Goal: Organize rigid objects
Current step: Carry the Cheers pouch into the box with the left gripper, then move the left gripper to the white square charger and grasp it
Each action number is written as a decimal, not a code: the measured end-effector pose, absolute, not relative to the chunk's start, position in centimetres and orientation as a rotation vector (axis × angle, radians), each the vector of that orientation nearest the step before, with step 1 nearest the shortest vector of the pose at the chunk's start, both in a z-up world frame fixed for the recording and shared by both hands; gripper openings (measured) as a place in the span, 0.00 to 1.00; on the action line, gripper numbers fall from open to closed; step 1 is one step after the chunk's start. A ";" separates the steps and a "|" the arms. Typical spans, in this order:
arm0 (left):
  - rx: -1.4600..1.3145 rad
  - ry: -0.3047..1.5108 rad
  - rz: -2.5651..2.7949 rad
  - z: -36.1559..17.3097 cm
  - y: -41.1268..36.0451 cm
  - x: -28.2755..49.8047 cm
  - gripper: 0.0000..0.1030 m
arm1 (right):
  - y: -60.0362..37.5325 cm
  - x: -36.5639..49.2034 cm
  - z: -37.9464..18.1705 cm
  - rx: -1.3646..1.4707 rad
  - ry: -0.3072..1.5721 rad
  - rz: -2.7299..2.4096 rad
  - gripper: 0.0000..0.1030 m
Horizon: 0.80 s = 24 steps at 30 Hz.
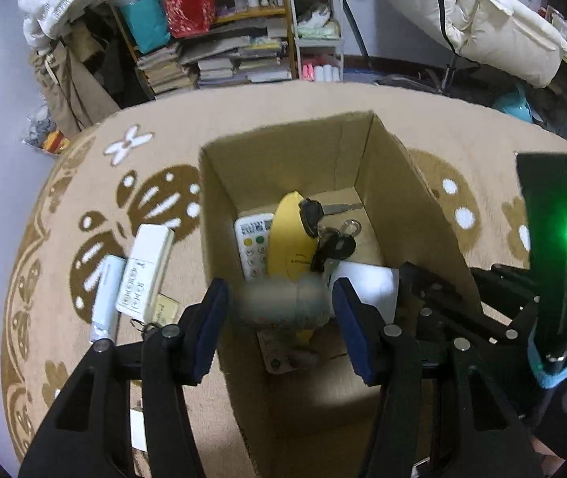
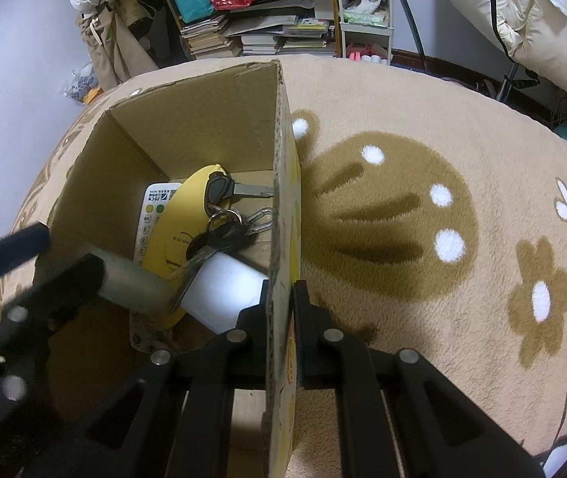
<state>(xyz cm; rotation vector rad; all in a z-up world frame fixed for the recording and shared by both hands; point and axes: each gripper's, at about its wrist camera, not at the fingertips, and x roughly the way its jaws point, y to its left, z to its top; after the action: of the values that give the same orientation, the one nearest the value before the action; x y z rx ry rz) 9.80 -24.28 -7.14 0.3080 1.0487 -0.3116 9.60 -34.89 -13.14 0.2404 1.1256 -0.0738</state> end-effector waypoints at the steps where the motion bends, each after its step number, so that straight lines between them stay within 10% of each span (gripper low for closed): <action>1: 0.312 1.035 -0.308 -6.7 -24.2 9.7 0.52 | -34.9 9.6 -13.1 0.241 1.126 -0.073 0.10; 7: 0.318 0.990 -0.300 -4.5 -23.0 9.2 0.56 | -34.7 9.6 -12.9 0.245 1.127 -0.074 0.10; 17: 0.216 0.936 -0.232 -1.3 -16.6 8.5 0.93 | -34.8 9.4 -12.7 0.244 1.128 -0.073 0.10; 24: 0.221 0.941 -0.144 -1.7 -13.0 8.2 0.96 | -34.8 9.4 -12.7 0.244 1.127 -0.073 0.10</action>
<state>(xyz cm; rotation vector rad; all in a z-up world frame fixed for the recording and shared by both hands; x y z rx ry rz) 8.15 -12.96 -1.67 0.2210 0.9409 -0.1440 9.42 -34.76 -12.72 0.2436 1.1272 -0.0728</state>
